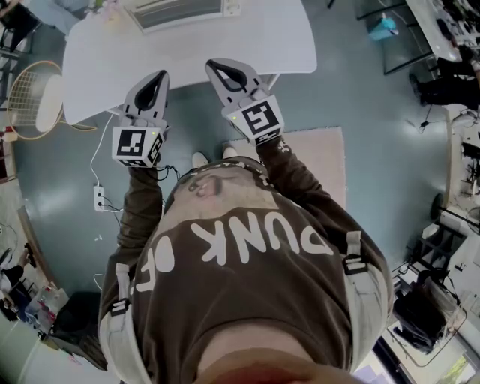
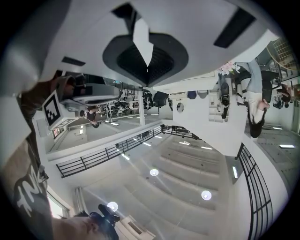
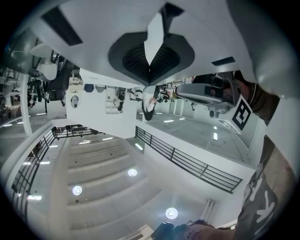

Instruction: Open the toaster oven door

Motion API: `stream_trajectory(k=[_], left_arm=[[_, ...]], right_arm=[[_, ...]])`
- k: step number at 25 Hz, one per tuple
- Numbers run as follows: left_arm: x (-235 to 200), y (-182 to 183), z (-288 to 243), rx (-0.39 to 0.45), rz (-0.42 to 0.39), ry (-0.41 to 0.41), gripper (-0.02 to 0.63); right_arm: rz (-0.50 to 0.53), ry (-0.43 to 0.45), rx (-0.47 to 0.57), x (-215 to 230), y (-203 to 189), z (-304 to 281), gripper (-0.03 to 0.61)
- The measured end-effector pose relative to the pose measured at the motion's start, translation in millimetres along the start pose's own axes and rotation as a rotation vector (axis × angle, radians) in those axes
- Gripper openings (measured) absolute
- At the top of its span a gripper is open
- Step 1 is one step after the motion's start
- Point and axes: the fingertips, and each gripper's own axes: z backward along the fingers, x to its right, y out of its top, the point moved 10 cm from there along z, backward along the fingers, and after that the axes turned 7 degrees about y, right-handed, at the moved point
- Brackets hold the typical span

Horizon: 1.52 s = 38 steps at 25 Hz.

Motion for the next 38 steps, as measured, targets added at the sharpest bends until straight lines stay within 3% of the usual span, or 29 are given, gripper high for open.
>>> stream_trajectory(k=[9,20,24,32,38], left_arm=[[2.7,-8.5,-27.1,-0.025,-0.001,0.008,0.003],[-77.4,-40.4,-106.0,-0.036,0.051,-0.048,0.003],[-112.6,-47.5,-135.8,-0.038,0.076,-0.076,0.003],[-162.6,-57.7,-166.9,-0.04,0.098,-0.151,0.003],[-179.3,-60.9,-184.5,-0.049,0.104,-0.163,0.003]], right_arm=[[-0.021,0.008,0.002,30.1,-15.2,-4.0,0.011],[-0.038,-0.052,-0.074,86.8,-39.7,-92.7,0.025],[-0.063,-0.125,-0.13,116.6,-41.1,-130.1,0.05],[-0.176,-0.385,-0.313,197.0,-57.2,-191.6,0.098],[-0.239,-0.457,-0.455,247.6,-76.5,-218.1,0.113]])
